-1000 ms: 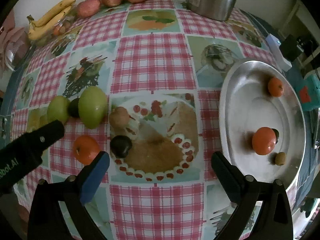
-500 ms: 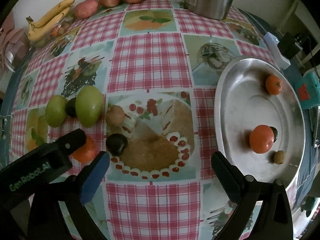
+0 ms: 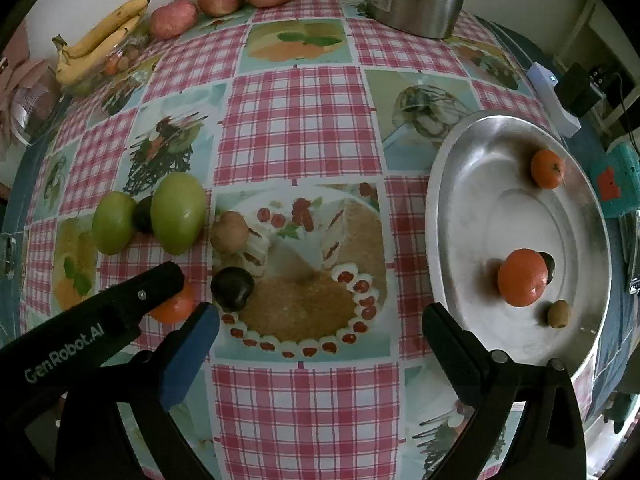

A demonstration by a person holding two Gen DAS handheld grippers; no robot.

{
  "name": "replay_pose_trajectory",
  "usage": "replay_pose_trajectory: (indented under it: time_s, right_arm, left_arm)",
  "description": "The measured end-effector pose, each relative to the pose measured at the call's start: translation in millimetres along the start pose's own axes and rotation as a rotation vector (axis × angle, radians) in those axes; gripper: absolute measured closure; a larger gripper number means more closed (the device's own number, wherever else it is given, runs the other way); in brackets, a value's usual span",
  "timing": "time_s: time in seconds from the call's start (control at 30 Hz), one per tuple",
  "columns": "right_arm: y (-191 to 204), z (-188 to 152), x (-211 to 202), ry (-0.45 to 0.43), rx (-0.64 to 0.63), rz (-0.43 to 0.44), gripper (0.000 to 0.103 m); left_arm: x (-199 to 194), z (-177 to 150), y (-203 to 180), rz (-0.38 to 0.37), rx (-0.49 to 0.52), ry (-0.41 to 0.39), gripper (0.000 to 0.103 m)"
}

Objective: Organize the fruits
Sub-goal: 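Grasp an orange with left tool while right tool approaches a dark plum, then close right tool on the dark plum beside the green fruits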

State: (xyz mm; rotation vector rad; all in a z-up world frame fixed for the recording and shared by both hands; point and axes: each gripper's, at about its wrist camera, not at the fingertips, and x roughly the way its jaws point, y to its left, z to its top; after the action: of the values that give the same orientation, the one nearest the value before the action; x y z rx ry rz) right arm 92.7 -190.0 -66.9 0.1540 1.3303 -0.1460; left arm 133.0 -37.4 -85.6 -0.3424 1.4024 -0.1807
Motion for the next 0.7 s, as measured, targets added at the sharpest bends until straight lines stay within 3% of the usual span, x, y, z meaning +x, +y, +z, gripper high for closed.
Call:
replay_pose_trajectory:
  time_s: [0.7]
  right_arm:
    - [18,4,16,0.03,-0.033,0.019,0.002]
  left_arm:
    - [-24,8,47,0.065,-0.112,-0.059,0.067]
